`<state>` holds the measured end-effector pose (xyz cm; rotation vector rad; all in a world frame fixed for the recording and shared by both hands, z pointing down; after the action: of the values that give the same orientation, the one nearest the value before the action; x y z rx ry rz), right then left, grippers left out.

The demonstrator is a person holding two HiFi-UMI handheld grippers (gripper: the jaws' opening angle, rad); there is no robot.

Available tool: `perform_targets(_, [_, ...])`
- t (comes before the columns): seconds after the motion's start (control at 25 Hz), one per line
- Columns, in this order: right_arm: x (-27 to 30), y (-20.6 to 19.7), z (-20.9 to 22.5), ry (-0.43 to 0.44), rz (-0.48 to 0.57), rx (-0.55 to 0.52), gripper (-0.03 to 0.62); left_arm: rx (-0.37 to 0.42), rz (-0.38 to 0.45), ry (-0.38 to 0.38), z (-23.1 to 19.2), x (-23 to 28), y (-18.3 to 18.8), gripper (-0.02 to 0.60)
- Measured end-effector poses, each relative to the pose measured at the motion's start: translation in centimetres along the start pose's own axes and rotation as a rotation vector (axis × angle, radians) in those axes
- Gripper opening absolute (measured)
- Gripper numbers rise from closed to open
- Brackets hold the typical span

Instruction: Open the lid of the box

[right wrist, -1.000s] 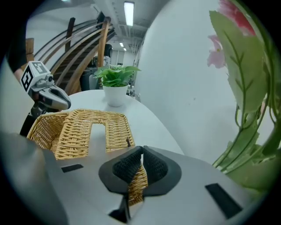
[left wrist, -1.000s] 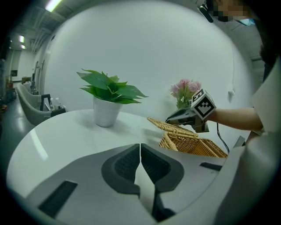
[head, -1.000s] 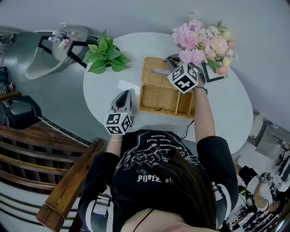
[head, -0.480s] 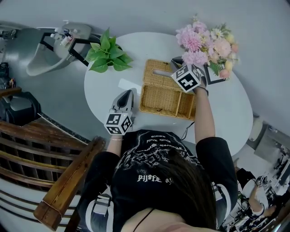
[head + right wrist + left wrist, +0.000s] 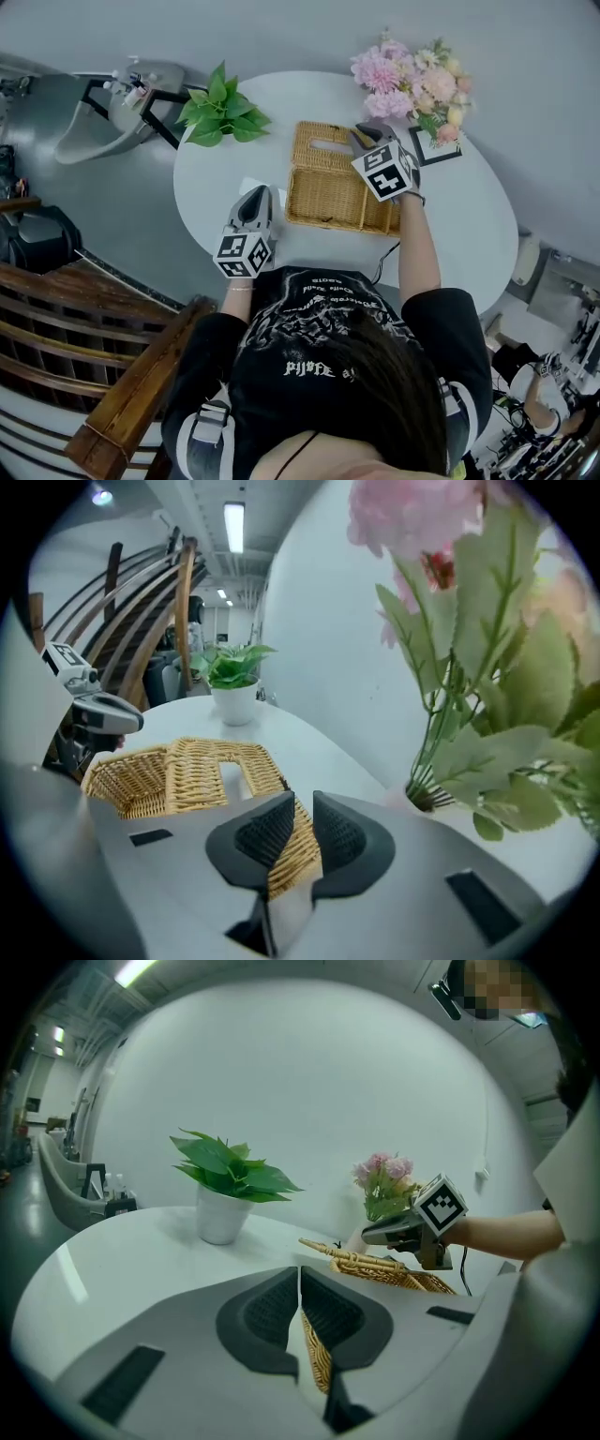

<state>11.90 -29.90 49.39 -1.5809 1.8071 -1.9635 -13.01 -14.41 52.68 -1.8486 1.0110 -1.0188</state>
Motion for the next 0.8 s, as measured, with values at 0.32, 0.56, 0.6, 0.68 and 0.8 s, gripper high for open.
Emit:
perform_targets(0.32, [-5.3,-0.4,-3.3,-0.112,0.097,0.096,0.092,0.05,0.053,-0.05,2.3,-2.1,0.6,0.025])
perform_targets(0.56, [-8.5,-1.0,-5.3,-0.196,0.186,0.203,0.101,0.1,0.082,-0.087,3.7,-3.0,1.3,0.025])
perform_targets(0.6, [-9.0,-1.1,-5.8,-0.205,0.192,0.216,0.101,0.104,0.085,-0.093,4.0,-3.1,1.4,0.025])
perform_targets(0.68, [-9.9,-1.5,-6.6,-0.227,0.211,0.25,0.101,0.114,0.09,-0.105,4.5,-3.2,1.5,0.025])
perform_targets(0.8, [-10.9,-2.5,-7.7,-0.258,0.242,0.31,0.101,0.126,0.095,-0.121,5.0,-3.3,1.3,0.025])
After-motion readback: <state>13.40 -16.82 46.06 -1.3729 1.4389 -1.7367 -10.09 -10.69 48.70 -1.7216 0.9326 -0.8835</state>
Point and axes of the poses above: the fingertips, and each gripper's own axes: x forward along the fingers, z to its right, y out of its top, the point moved 8 cm from there along -x, backward along the fingers, and after that the axes turned 8 degrees about z, right-handed, at the moved point
